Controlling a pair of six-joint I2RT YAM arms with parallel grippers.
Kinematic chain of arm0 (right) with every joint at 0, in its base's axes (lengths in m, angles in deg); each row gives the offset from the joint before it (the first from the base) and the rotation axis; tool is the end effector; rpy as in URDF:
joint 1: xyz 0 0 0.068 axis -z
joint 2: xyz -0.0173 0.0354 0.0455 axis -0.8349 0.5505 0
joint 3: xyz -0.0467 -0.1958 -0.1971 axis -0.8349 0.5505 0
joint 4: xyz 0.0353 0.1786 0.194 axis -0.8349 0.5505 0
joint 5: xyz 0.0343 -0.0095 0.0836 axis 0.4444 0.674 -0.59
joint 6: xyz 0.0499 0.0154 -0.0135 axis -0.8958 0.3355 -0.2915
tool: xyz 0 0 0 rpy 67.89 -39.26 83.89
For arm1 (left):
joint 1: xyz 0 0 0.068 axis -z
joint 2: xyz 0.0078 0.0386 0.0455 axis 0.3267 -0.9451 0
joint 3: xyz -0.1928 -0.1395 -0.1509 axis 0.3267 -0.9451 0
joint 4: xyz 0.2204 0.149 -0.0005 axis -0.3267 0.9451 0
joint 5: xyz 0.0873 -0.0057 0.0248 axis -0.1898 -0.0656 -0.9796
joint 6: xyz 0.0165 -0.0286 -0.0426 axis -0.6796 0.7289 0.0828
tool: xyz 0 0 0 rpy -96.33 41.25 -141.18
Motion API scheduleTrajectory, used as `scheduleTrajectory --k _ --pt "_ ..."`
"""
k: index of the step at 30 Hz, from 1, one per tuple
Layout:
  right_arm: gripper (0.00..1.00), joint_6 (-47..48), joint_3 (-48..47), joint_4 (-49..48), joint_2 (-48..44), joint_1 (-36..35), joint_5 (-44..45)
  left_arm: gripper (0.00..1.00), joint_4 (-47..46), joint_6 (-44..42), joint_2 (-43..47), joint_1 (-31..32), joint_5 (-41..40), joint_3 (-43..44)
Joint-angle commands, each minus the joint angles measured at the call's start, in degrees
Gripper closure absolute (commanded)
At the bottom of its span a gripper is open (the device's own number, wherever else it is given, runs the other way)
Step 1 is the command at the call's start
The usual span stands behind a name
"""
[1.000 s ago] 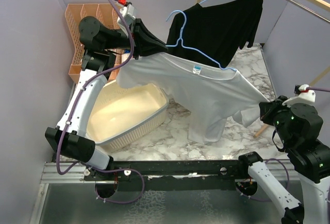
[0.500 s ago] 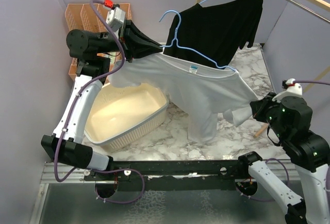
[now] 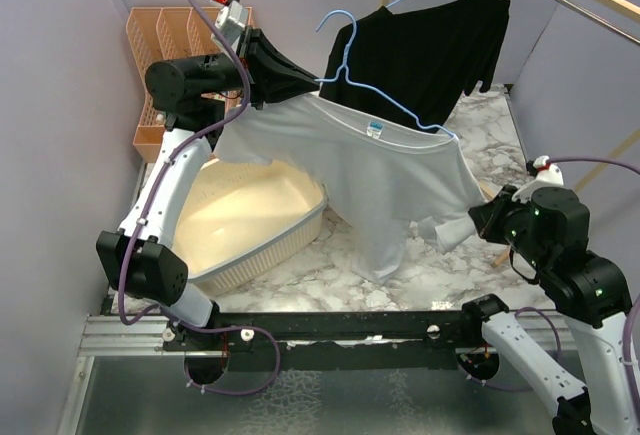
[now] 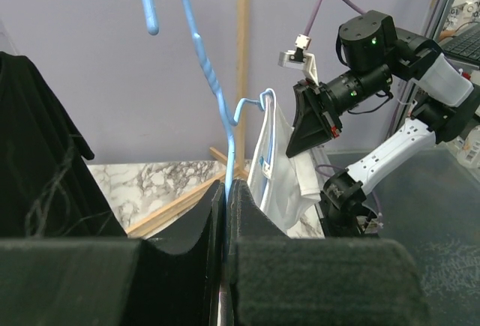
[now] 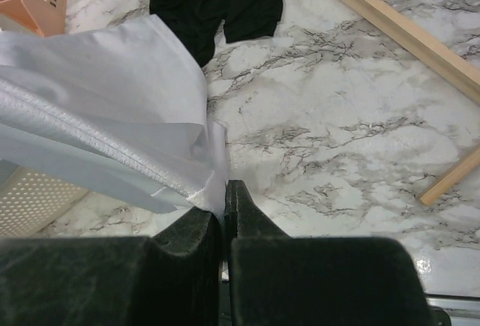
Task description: Remove the t-shirt from the hanger
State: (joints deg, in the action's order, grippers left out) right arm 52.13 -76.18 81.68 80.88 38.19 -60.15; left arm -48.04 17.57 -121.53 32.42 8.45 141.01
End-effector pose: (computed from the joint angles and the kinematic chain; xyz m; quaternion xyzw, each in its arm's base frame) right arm 0.0693 0.0176 0.3898 0.1046 0.8689 0.1252 0.4674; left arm 0.2838 -0.1026 0.5412 0.4531 0.4256 -0.5773 0.5295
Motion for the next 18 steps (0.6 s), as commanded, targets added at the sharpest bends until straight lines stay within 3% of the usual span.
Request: scheduleTrajectory --k 1,14,18 --pt "0.99 -2.2 -0.32 6.62 -1.91 0.31 3.49 1.0 -2.84 0.59 0.45 -1.66 -6.33 3.38" --pt "0.99 -2.38 -2.94 9.05 -0.85 0.31 11.46 1.0 5.05 -5.04 7.01 -5.61 -2.98 2.38" --pt "0.99 -0.87 -2.84 7.95 -0.87 0.31 8.94 1.0 5.94 -5.13 7.4 -5.15 -5.36 0.76"
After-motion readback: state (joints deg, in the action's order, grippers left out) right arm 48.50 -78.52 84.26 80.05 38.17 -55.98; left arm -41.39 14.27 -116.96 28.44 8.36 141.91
